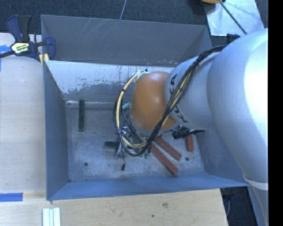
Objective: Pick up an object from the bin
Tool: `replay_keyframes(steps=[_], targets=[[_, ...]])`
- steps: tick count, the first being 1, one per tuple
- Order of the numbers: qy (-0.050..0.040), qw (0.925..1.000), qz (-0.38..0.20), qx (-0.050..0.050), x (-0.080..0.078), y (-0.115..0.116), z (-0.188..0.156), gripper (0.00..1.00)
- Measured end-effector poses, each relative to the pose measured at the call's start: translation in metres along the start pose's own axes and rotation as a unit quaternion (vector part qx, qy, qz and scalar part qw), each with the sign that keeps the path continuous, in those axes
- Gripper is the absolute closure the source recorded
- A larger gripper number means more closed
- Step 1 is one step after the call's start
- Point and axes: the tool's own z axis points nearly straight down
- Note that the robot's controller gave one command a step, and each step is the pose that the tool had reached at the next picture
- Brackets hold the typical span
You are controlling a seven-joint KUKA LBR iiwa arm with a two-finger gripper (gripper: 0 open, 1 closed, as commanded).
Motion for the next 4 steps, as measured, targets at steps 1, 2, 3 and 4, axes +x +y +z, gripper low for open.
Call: replay_keyframes(steps=[1, 2, 3, 4], targets=[[0.0000, 1.0000, 0.000, 0.000, 0.000, 0.000, 0.000, 1.00], [0.0060, 1.0000, 0.007, 0.002, -0.013, 0.011, -0.040, 1.00], [0.0034, 0.9999, 0.016, 0.001, -0.021, 0.023, -0.101, 1.00], [-0.0014, 0.9997, 0.025, 0.001, -0.002, -0.027, -0.172, 0.00]])
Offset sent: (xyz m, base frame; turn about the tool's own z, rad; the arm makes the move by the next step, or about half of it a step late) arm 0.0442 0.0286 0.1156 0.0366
